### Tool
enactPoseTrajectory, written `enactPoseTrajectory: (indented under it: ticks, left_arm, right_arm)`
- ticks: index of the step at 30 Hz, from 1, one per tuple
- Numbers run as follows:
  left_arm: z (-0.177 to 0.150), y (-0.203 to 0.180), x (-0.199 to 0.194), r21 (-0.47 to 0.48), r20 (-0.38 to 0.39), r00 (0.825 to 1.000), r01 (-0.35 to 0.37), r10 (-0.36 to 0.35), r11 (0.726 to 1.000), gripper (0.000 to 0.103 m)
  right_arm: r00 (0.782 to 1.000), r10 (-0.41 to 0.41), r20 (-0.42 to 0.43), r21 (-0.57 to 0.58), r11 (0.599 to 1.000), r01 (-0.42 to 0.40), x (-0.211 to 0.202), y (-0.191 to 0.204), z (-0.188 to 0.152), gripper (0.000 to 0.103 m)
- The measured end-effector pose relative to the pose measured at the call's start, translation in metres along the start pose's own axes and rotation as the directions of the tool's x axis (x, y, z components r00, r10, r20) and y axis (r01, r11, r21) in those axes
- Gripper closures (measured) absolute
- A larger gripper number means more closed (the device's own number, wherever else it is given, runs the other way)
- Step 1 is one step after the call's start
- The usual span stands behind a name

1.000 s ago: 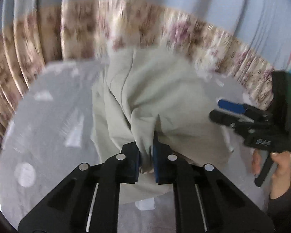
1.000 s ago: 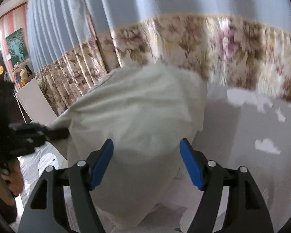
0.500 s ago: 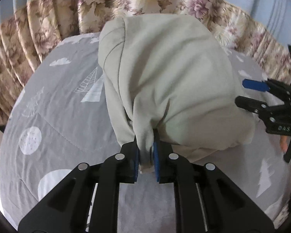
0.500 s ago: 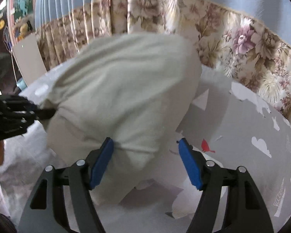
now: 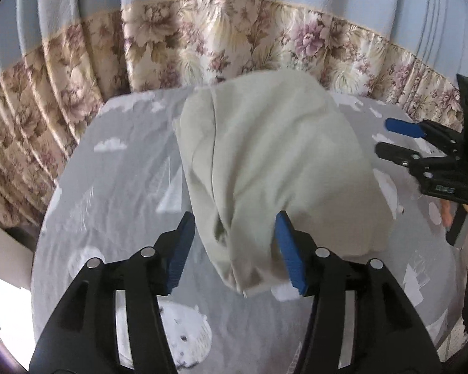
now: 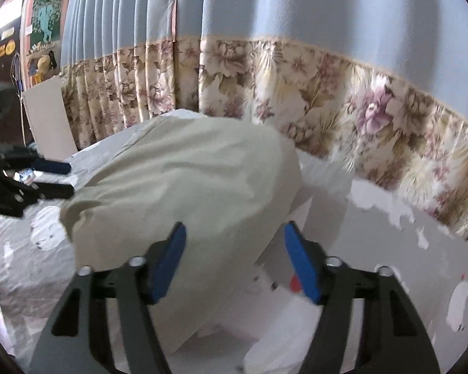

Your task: Fold large clothes

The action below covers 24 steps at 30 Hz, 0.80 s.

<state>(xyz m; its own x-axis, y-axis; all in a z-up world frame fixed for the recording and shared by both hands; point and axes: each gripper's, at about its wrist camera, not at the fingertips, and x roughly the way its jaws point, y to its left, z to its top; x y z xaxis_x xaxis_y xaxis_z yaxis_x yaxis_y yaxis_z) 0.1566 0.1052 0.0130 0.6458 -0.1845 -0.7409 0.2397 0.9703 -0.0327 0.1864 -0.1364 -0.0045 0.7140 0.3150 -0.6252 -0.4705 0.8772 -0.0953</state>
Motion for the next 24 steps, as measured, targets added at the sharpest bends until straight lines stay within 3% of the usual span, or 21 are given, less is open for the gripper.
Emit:
enactPoseTrajectory:
  ticks: [2,3,5,6,7,12,15,18,21,23,24]
  left_arm:
    - [0.016,-0.001,0.000,0.019,0.016,1.000,0.008,-0.008,1.000,0.050]
    - [0.028,-0.003,0.006,0.034,0.025,0.999,0.024,-0.025,0.999,0.054]
    - [0.046,-0.008,0.026,0.049,0.009,0.999,0.047,-0.047,0.998,0.079]
    - [0.053,-0.009,0.038,0.048,-0.014,0.998,0.069,-0.068,0.997,0.097]
    - [0.058,-0.010,0.053,0.043,-0.043,0.995,0.092,-0.090,0.995,0.100]
    - [0.050,-0.002,0.114,0.028,-0.161,0.986,0.052,-0.047,0.998,0.103]
    - [0.040,0.007,0.125,0.033,-0.169,0.985,0.029,-0.023,0.999,0.101]
    - [0.040,0.017,0.135,0.003,-0.184,0.983,0.032,-0.031,0.999,0.101]
    - [0.042,0.014,0.131,-0.002,-0.186,0.983,0.014,-0.014,1.000,0.101]
    - [0.041,0.011,0.119,-0.017,-0.166,0.986,0.001,-0.004,1.000,0.101]
    - [0.038,0.009,0.108,-0.030,-0.153,0.988,0.009,-0.014,1.000,0.096]
  right_arm:
    - [1.000,-0.007,-0.002,-0.024,1.000,0.007,0.011,-0.002,0.008,0.055]
    - [1.000,-0.006,-0.002,-0.034,0.999,0.006,0.016,-0.003,0.011,0.065]
    - [1.000,-0.008,-0.011,-0.047,0.999,0.007,0.030,-0.004,0.018,0.080]
    - [1.000,-0.002,-0.021,-0.045,0.999,0.001,0.039,-0.006,0.021,0.084]
    - [1.000,0.004,-0.028,-0.044,0.999,-0.005,0.044,-0.006,0.022,0.085]
    - [0.995,0.041,-0.095,-0.064,0.997,-0.047,0.079,-0.002,0.019,0.087]
    - [0.989,0.014,-0.148,-0.133,0.990,-0.034,0.103,0.008,0.009,0.090]
    - [0.984,0.093,-0.150,-0.025,0.995,-0.098,0.115,-0.009,0.006,0.092]
    - [0.986,0.058,-0.154,-0.026,0.998,-0.063,0.107,-0.004,0.008,0.091]
    - [0.991,0.058,-0.124,0.011,0.998,-0.057,0.086,-0.003,0.011,0.084]
    - [0.992,0.074,-0.103,0.045,0.997,-0.070,0.075,-0.005,0.011,0.070]
